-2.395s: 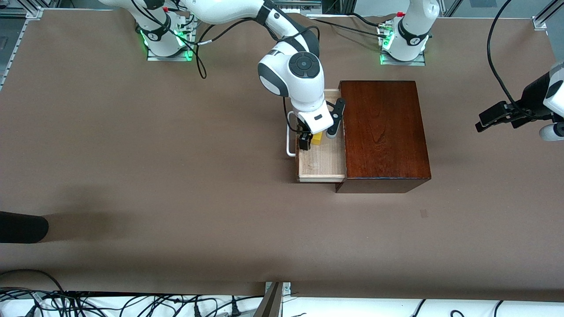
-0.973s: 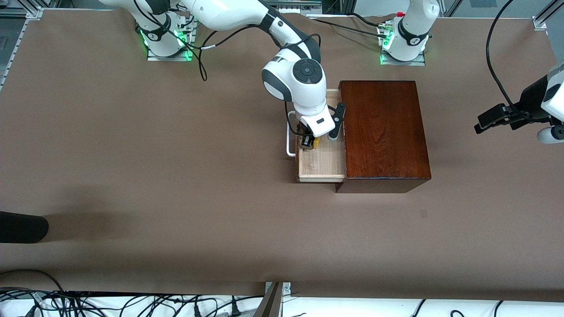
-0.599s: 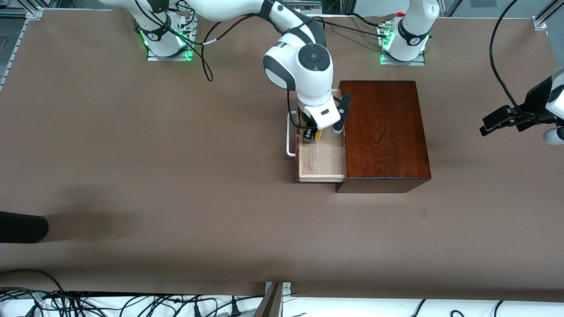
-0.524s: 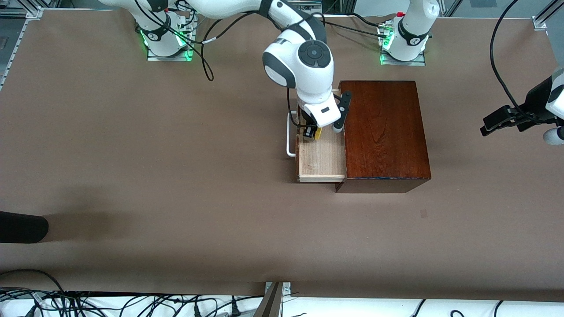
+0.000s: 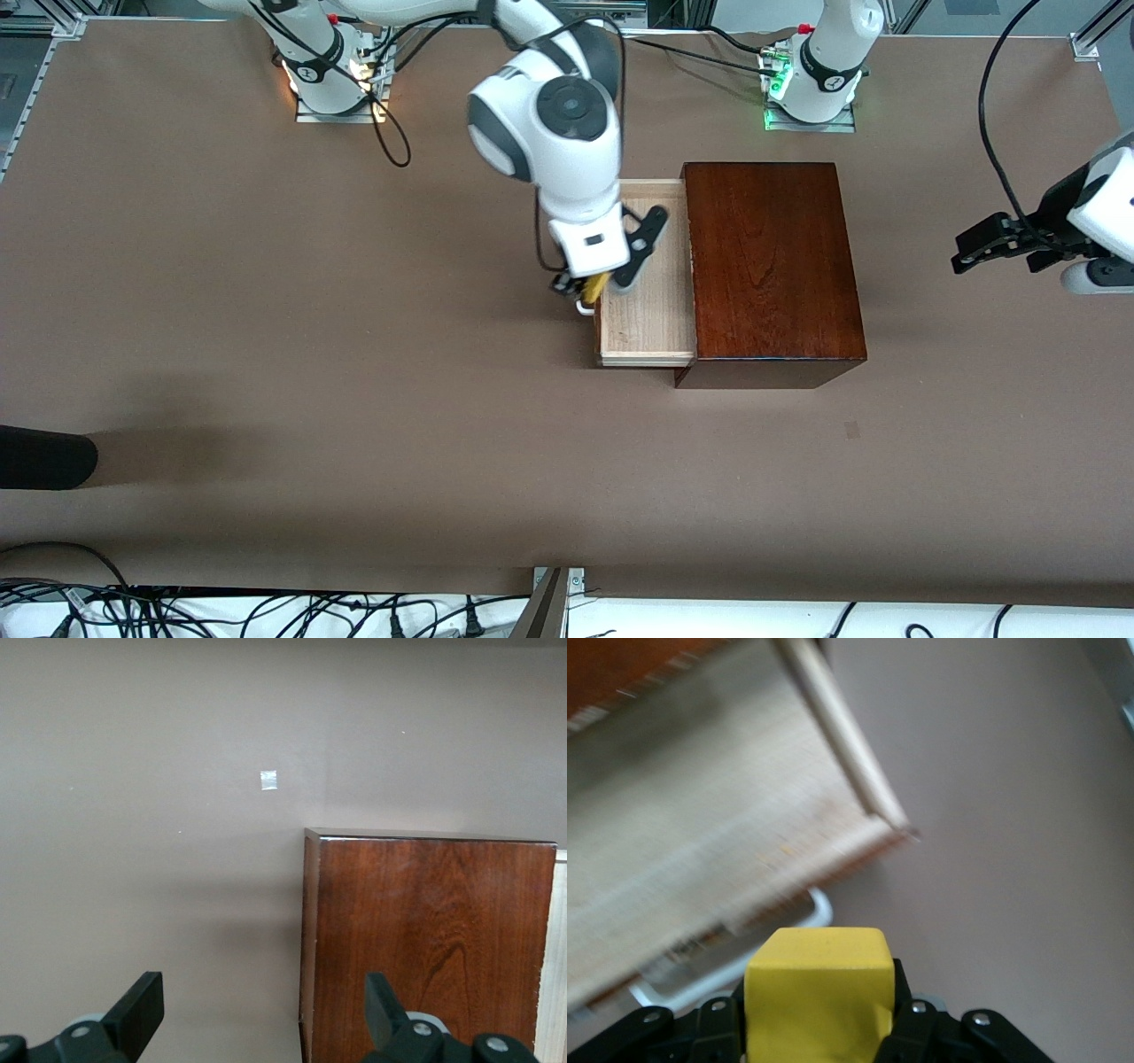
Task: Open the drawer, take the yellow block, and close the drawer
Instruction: 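Lift the yellow cube out and carry it away with the right gripper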
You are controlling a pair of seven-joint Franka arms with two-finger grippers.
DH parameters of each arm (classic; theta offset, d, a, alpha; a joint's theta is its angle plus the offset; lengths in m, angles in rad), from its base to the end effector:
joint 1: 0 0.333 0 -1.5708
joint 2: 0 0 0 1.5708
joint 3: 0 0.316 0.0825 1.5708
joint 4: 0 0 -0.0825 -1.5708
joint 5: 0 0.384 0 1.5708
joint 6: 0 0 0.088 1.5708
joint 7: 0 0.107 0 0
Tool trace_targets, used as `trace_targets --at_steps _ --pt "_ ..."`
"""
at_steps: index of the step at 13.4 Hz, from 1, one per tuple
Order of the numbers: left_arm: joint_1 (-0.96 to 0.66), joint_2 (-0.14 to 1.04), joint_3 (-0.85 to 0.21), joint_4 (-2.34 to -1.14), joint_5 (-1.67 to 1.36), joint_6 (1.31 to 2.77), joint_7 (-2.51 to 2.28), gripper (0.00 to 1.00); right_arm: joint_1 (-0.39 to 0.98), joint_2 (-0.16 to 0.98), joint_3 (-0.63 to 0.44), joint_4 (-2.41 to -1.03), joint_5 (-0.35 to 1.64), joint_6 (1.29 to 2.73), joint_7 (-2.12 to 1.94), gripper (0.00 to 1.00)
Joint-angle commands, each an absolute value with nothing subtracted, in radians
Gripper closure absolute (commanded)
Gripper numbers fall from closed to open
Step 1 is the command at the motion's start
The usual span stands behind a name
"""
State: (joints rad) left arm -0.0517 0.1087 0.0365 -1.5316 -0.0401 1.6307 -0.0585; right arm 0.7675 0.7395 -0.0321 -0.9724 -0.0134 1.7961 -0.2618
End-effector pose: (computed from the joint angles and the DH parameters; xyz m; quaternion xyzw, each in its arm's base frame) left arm 0.5919 -0.0142 0.5861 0.9996 0.0228 -0.0054 0.0178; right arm 0.5602 0.5170 0.4395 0.8745 0.4828 0.0451 0.0068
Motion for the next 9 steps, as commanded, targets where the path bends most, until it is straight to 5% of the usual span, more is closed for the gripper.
trace_targets --at_steps 1,9 --pt "-0.083 0.124 0.032 -1.500 -0.035 1.583 -0.055 0.00 0.720 0.671 -0.058 -1.018 -0.014 1.730 -0.232 0.88" --pt "-0.333 0.184 0.017 -1.425 -0.035 1.552 -0.391 0.00 0.713 0.473 -0.334 -1.391 0.110 1.868 -0.232 0.91"
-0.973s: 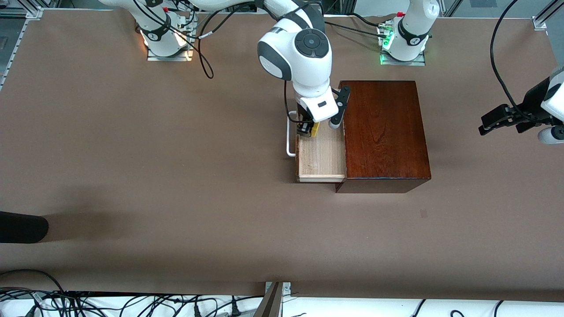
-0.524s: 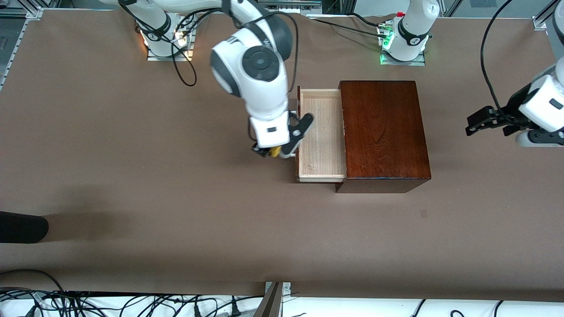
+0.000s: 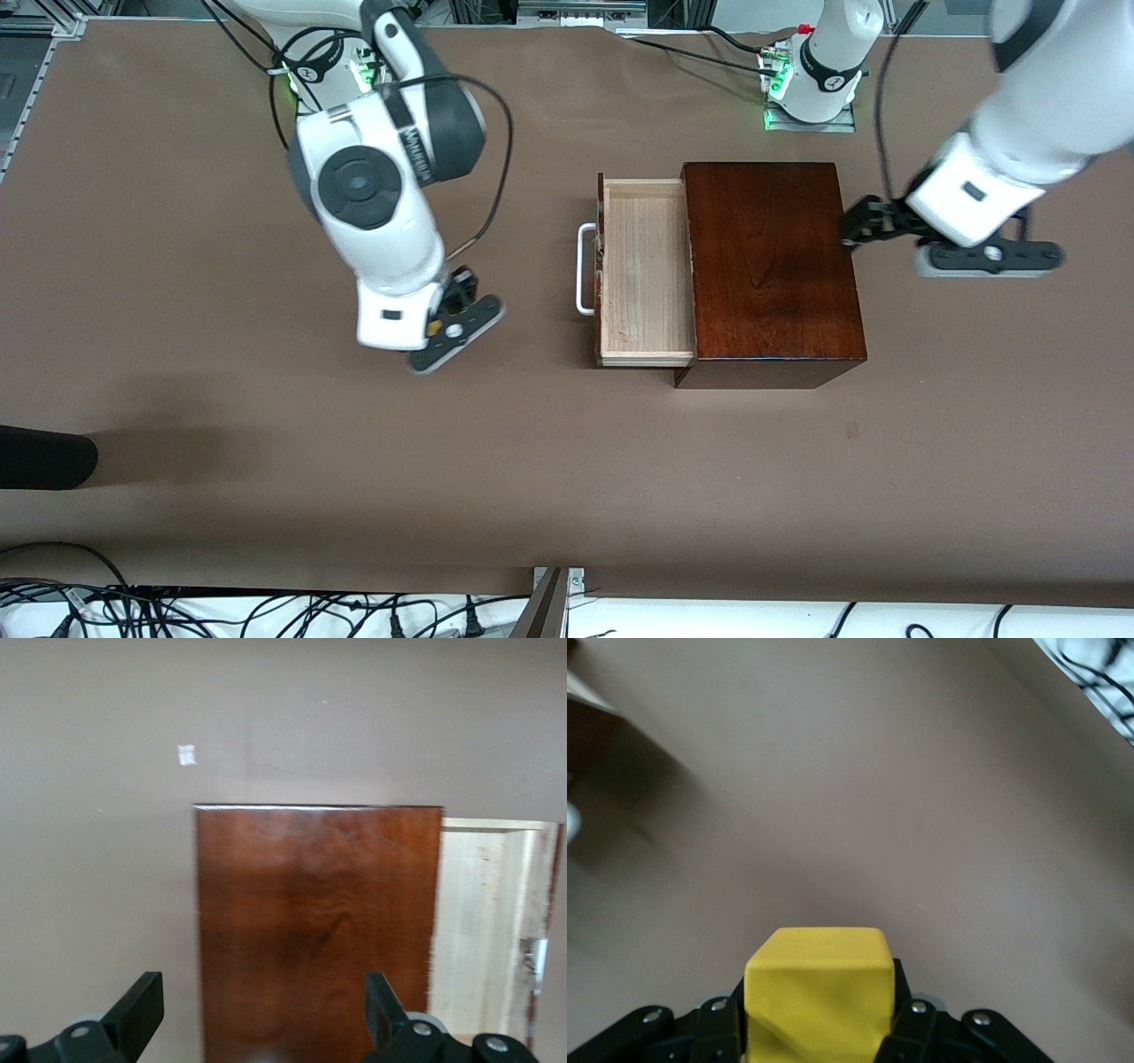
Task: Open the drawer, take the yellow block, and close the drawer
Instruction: 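Lift the yellow cube out and carry it away with the right gripper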
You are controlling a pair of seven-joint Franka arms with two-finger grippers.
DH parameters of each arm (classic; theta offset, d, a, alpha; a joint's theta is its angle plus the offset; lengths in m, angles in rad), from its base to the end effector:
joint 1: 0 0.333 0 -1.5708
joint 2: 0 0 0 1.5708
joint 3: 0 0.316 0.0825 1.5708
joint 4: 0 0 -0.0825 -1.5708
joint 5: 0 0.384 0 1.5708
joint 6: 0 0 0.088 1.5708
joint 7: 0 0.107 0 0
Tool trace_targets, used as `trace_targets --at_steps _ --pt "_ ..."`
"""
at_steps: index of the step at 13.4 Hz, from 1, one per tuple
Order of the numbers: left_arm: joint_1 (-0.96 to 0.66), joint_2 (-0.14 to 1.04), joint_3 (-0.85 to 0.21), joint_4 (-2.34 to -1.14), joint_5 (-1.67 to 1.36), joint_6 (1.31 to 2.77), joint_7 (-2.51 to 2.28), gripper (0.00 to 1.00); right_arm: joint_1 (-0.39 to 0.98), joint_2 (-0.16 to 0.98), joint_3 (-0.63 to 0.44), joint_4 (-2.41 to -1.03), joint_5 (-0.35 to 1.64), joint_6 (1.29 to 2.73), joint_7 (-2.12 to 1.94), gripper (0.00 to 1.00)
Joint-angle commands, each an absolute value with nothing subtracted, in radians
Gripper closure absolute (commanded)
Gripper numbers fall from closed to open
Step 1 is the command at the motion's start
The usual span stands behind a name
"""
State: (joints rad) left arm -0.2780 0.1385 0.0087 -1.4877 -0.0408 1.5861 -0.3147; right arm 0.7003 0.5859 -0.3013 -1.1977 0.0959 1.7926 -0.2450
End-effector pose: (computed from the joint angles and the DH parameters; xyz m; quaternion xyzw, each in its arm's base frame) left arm 0.5742 -0.1633 0.5853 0.9993 0.0234 -0.0249 0.0132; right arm 0.6393 0.3384 0.4566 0.9429 0.3308 0.0193 0.0337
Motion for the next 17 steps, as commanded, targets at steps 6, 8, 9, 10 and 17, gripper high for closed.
trace_targets --at_steps 6,8,9,10,17 --pt "-0.471 0.242 0.015 -1.407 -0.037 1.558 -0.642 0.00 0.713 0.305 -0.451 -1.754 0.110 2.063 -0.232 0.91" --pt "-0.503 0.264 -0.023 -1.404 -0.037 1.566 -0.788 0.00 0.713 0.302 -0.492 -1.799 0.112 2.082 -0.232 0.91" --pt "-0.503 0.274 -0.066 -1.404 -0.035 1.571 -0.858 0.00 0.713 0.299 -0.515 -1.821 0.112 2.098 -0.232 0.91" --pt "-0.505 0.287 -0.086 -1.405 -0.035 1.606 -0.911 0.00 0.713 0.296 -0.535 -1.842 0.112 2.114 -0.232 0.91" --pt "-0.633 0.469 -0.129 -1.281 -0.034 1.709 -1.300 0.00 0.713 0.252 -0.658 -2.017 0.114 2.259 -0.241 0.91"
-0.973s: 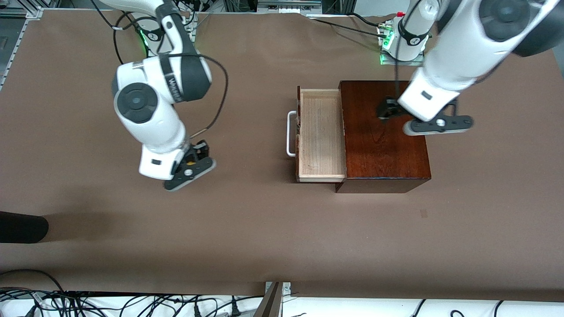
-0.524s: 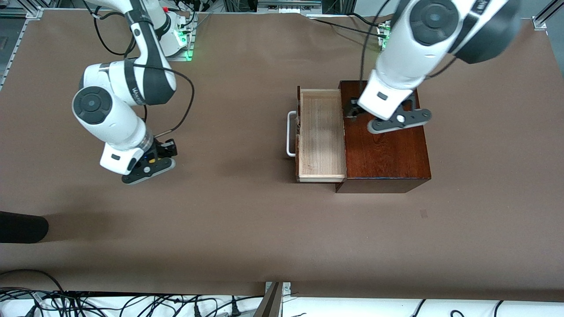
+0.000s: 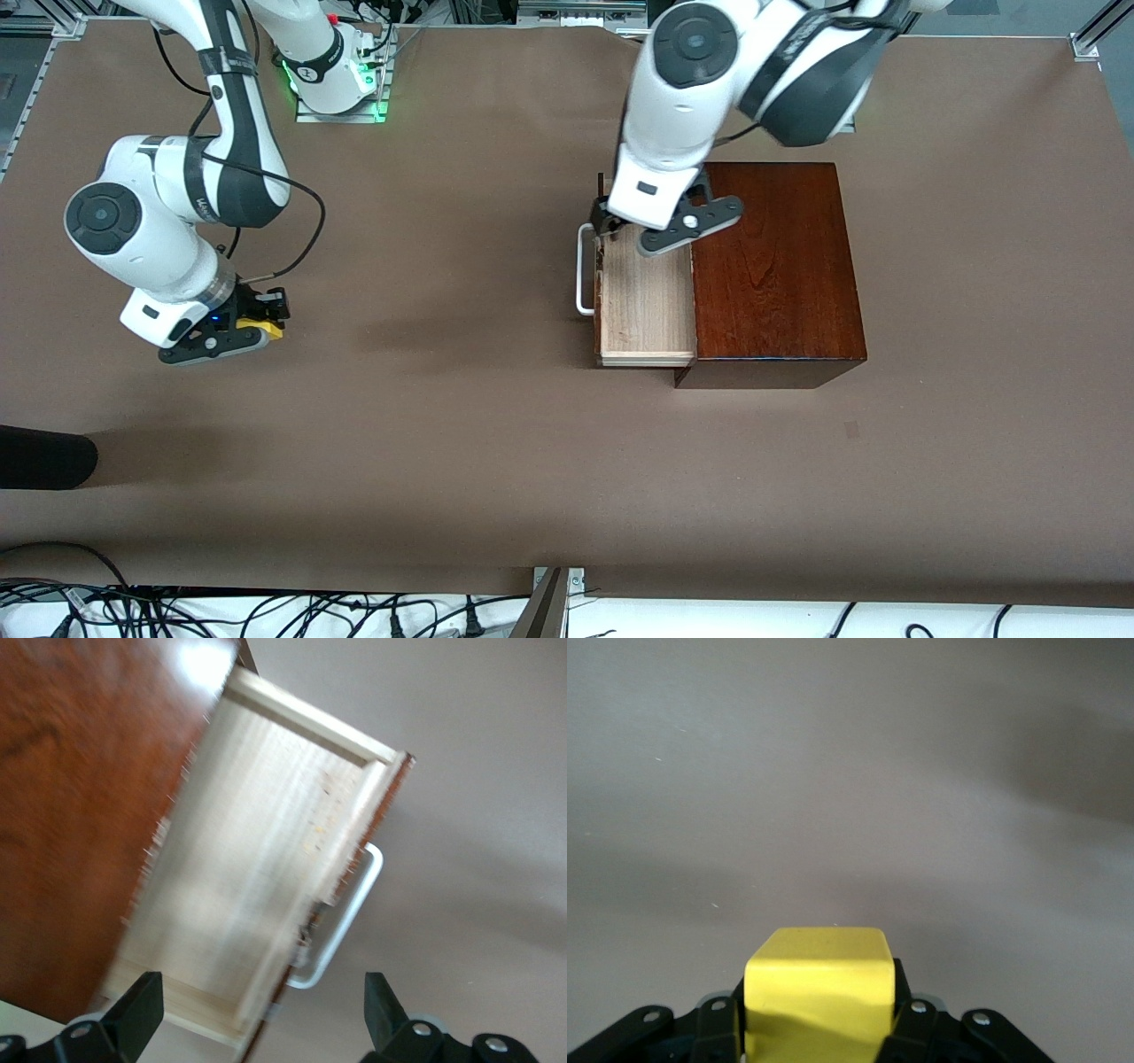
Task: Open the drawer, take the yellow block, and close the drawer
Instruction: 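Lift the yellow cube out and carry it away with the right gripper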
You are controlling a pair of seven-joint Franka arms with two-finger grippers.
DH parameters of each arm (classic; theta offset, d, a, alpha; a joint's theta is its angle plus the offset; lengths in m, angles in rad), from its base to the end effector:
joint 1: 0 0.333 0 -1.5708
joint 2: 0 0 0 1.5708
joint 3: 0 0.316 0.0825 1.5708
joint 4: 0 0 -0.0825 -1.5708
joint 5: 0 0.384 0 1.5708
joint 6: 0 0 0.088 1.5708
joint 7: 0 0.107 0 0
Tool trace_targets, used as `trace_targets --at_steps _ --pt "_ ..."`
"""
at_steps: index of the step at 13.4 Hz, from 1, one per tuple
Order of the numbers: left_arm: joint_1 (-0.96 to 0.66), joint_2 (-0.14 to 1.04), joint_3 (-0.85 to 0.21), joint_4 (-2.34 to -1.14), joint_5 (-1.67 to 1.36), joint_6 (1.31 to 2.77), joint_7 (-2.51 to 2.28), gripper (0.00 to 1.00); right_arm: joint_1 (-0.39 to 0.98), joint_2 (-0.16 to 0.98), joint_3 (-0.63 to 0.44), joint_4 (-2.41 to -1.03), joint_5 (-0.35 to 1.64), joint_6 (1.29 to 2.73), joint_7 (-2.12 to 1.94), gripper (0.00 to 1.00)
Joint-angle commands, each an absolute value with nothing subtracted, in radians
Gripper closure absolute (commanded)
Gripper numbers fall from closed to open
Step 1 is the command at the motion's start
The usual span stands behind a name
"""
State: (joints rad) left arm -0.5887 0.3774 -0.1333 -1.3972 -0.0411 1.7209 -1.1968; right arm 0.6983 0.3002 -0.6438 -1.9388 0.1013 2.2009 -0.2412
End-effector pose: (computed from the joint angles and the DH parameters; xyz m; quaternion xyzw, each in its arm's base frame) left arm 0.5076 -0.4336 0.4900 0.9689 0.2422 -0.0512 0.0051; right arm 0.6057 0.0550 0.3611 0.9903 0.1297 0.0083 0.0488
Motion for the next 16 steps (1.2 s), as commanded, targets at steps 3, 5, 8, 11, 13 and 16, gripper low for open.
trace_targets --at_steps 3,5,8,11,13,16 --pt "-0.692 0.564 -0.130 -1.241 -0.035 1.790 -1.480 0.00 0.712 0.245 -0.676 -2.068 0.115 2.325 -0.239 0.91" --pt "-0.728 0.613 -0.132 -1.239 -0.037 1.856 -1.598 0.13 0.710 0.247 -0.686 -2.092 0.173 2.347 -0.242 0.91" --pt "-0.758 0.667 -0.130 -1.223 -0.037 1.871 -1.618 0.89 0.703 0.247 -0.687 -2.170 0.225 2.437 -0.265 0.91" --pt "-0.756 0.699 -0.112 -1.224 -0.026 1.873 -1.611 1.00 0.681 0.262 -0.687 -2.235 0.290 2.512 -0.311 0.91" --pt "-0.752 0.701 -0.075 -1.223 -0.026 1.876 -1.611 1.00 0.666 0.279 -0.687 -2.259 0.372 2.537 -0.378 0.91" --pt "-0.747 0.703 -0.060 -1.230 -0.025 1.894 -1.612 1.00 0.655 0.340 -0.687 -2.267 0.544 2.578 -0.529 0.91"
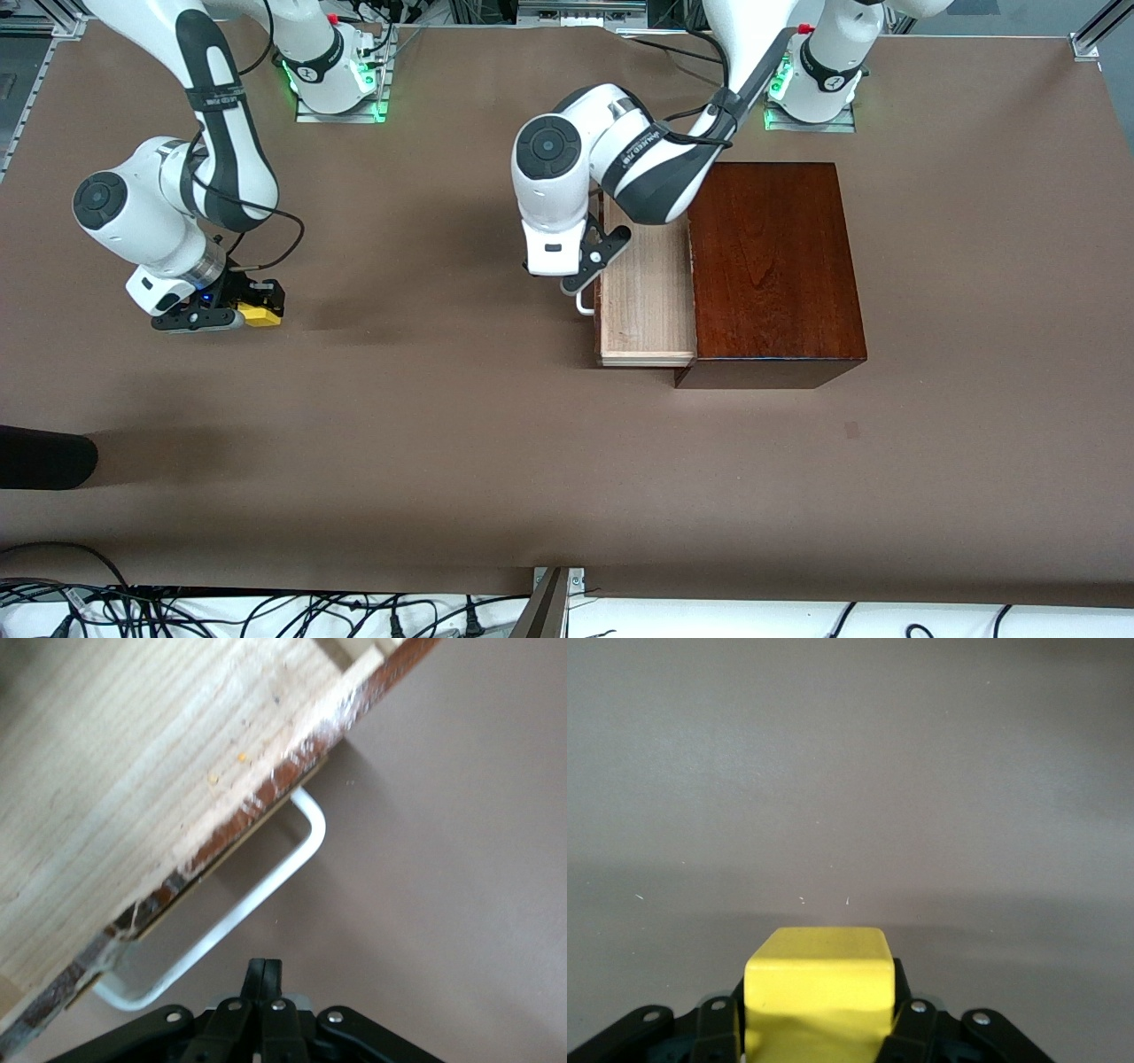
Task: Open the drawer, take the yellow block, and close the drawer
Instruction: 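Lift the yellow cube out and carry it away with the right gripper, then push the drawer shut with the left gripper while the right gripper holds the cube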
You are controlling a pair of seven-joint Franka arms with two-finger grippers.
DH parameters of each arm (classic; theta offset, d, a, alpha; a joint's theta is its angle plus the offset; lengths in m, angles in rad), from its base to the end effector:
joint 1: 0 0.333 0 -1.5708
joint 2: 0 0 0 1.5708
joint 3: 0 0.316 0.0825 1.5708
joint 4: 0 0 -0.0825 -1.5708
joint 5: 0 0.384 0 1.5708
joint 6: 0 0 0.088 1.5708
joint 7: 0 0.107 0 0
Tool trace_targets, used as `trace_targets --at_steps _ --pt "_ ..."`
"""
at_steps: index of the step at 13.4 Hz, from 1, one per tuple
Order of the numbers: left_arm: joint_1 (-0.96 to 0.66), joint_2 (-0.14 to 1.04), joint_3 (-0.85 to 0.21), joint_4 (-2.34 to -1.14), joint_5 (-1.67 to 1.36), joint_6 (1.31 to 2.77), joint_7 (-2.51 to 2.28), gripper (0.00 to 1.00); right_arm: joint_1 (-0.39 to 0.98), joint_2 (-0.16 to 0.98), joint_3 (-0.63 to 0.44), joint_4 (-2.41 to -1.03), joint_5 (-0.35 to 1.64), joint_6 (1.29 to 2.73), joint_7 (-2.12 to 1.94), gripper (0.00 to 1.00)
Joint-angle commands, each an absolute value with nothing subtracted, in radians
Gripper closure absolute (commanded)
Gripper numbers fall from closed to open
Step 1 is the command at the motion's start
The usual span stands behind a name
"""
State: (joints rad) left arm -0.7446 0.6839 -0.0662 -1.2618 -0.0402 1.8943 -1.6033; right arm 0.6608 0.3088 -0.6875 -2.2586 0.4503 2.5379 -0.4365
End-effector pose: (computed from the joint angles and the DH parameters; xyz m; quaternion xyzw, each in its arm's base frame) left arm 0.5116 -0.5256 0.3515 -0.9161 -0.3982 0.0462 0.0091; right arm 0.5425 -0.0212 0.2598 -0.9981 -0.0367 -0.0426 0.0265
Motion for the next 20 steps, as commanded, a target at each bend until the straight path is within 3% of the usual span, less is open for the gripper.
trace_targets --at_steps 1,4,7,16,20 --pt "-0.747 0.703 -0.060 -1.232 -0.025 1.893 -1.614 1.00 0.650 0.366 -0.687 -2.266 0.608 2.589 -0.578 0.91" --pt "-0.753 0.721 -0.063 -1.238 -0.031 1.904 -1.682 1.00 0.650 0.417 -0.684 -2.261 0.738 2.608 -0.670 0.91" --pt "-0.758 0.747 -0.067 -1.244 -0.029 1.974 -1.747 1.00 0.649 0.468 -0.681 -2.258 0.742 2.640 -0.684 0.91" --pt "-0.756 0.747 -0.058 -1.284 0.005 1.962 -1.819 1.00 0.649 0.520 -0.676 -2.256 0.778 2.634 -0.681 0.90" --pt "-0.750 0.735 -0.057 -1.295 0.049 1.916 -1.799 1.00 0.649 0.525 -0.675 -2.256 0.778 2.631 -0.680 0.67"
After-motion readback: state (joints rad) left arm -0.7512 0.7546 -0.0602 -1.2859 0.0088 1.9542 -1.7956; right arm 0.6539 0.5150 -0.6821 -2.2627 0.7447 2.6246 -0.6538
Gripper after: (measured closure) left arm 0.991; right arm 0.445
